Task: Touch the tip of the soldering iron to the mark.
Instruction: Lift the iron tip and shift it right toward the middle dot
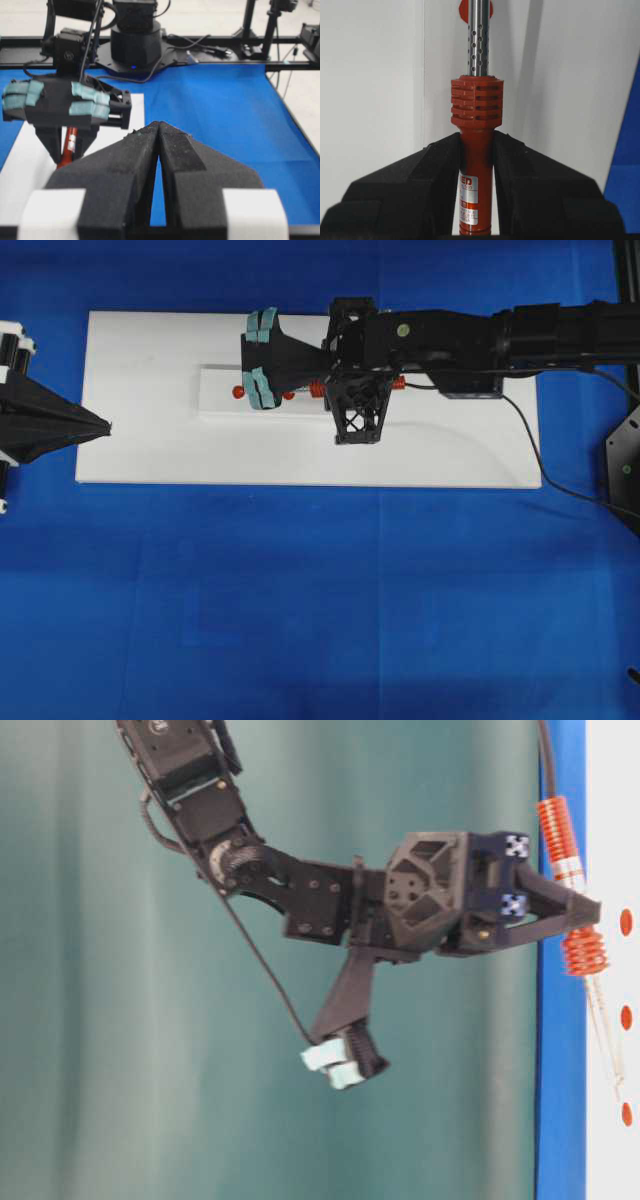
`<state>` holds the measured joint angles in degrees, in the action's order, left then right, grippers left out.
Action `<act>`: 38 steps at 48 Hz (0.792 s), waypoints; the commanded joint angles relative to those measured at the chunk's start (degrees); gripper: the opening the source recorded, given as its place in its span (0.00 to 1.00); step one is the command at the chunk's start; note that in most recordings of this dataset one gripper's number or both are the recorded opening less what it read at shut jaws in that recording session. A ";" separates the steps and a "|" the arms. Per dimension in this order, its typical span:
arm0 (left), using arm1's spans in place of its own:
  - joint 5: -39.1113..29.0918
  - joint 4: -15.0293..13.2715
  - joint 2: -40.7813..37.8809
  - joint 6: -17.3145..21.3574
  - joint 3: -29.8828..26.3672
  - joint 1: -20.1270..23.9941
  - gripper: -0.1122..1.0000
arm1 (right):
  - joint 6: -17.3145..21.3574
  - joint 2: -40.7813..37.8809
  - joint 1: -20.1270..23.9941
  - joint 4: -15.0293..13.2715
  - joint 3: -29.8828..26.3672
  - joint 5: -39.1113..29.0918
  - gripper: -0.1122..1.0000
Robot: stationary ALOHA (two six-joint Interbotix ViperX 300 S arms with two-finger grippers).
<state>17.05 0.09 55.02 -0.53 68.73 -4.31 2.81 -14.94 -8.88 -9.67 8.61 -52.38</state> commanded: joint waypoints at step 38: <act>0.26 0.09 -0.35 0.00 -0.62 -0.09 0.10 | 0.62 11.69 1.49 -2.64 -6.68 -10.72 0.16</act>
<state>17.05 0.00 55.02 -0.53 68.73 -4.31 3.16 -5.19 -7.56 -12.13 2.72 -63.02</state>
